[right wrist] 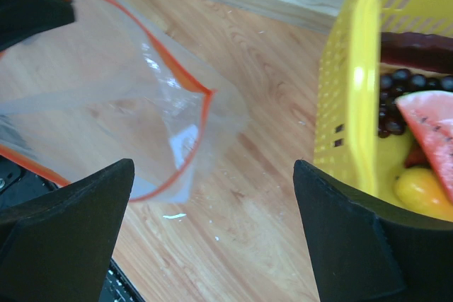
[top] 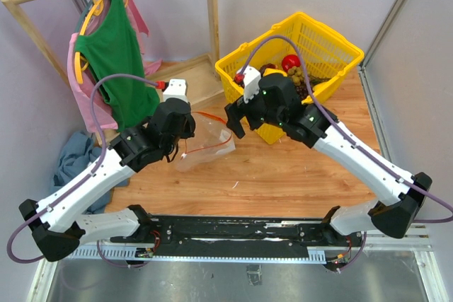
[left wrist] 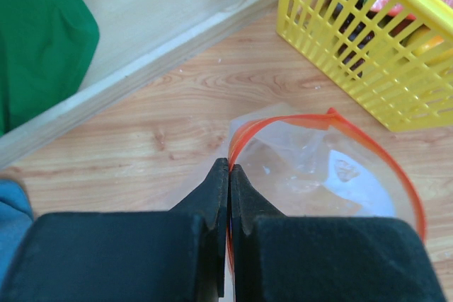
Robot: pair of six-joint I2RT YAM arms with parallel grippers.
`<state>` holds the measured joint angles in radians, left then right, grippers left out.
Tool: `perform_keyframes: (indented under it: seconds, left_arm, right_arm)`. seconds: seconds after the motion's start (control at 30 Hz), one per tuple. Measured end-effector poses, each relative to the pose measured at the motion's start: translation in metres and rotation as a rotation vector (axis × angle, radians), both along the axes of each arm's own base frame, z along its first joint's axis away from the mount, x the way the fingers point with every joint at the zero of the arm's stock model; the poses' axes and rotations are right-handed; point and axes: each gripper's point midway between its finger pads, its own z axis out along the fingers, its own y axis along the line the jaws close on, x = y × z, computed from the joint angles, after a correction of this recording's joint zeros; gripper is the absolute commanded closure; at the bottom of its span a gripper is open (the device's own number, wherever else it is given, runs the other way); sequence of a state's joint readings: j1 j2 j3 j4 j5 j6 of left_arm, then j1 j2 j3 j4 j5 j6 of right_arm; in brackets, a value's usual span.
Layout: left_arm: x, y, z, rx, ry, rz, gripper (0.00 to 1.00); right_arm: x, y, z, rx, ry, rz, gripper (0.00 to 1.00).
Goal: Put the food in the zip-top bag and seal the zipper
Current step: Pick up the fake fruit from the bin.
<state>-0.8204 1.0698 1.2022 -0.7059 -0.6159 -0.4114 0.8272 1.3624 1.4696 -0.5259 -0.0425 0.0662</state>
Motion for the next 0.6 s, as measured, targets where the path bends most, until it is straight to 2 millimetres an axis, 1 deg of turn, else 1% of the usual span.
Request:
perform_keyframes:
  seconds: [0.07,0.13,0.2,0.27,0.3,0.33,0.37,0.43,0.47,0.53,0.6]
  left_arm:
    - [0.002,0.003,0.007,0.011,-0.018,0.007,1.0]
    - [0.002,0.005,0.008,0.028,-0.026,0.009,1.0]
    - [0.003,0.007,0.008,0.043,-0.029,0.01,1.0]
    - [0.005,0.006,0.008,0.057,-0.035,0.01,1.0]
    - [0.007,0.005,0.007,0.062,-0.038,0.007,1.0]
    - [0.008,0.004,0.006,0.067,-0.04,0.004,1.0]
    - [0.01,0.002,0.004,0.072,-0.041,0.001,1.0]
    - [0.014,-0.001,-0.004,0.084,-0.042,-0.007,1.0]
    - [0.015,-0.003,-0.011,0.093,-0.038,-0.014,1.0]
    - [0.016,-0.005,-0.023,0.111,-0.027,-0.027,1.0]
    - [0.017,-0.005,-0.035,0.122,-0.012,-0.04,1.0]
  right_arm:
    - [0.011,-0.011,0.008,0.001,-0.01,-0.03,0.05]
    - [0.029,-0.025,0.016,0.003,-0.015,-0.074,0.04]
    - [0.048,-0.04,0.021,0.007,-0.019,-0.124,0.04]
    - [0.074,-0.063,0.021,0.009,-0.012,-0.196,0.03]
    - [0.088,-0.076,0.018,0.007,-0.001,-0.234,0.01]
    - [0.098,-0.085,0.014,0.005,0.009,-0.26,0.0]
    - [0.11,-0.096,0.009,0.004,0.022,-0.287,0.01]
    - [0.133,-0.115,-0.007,-0.007,0.059,-0.334,0.02]
    - [0.142,-0.122,-0.014,-0.014,0.075,-0.349,0.02]
    - [0.167,-0.136,-0.03,-0.025,0.111,-0.374,0.02]
    - [0.188,-0.146,-0.049,-0.039,0.145,-0.377,0.02]
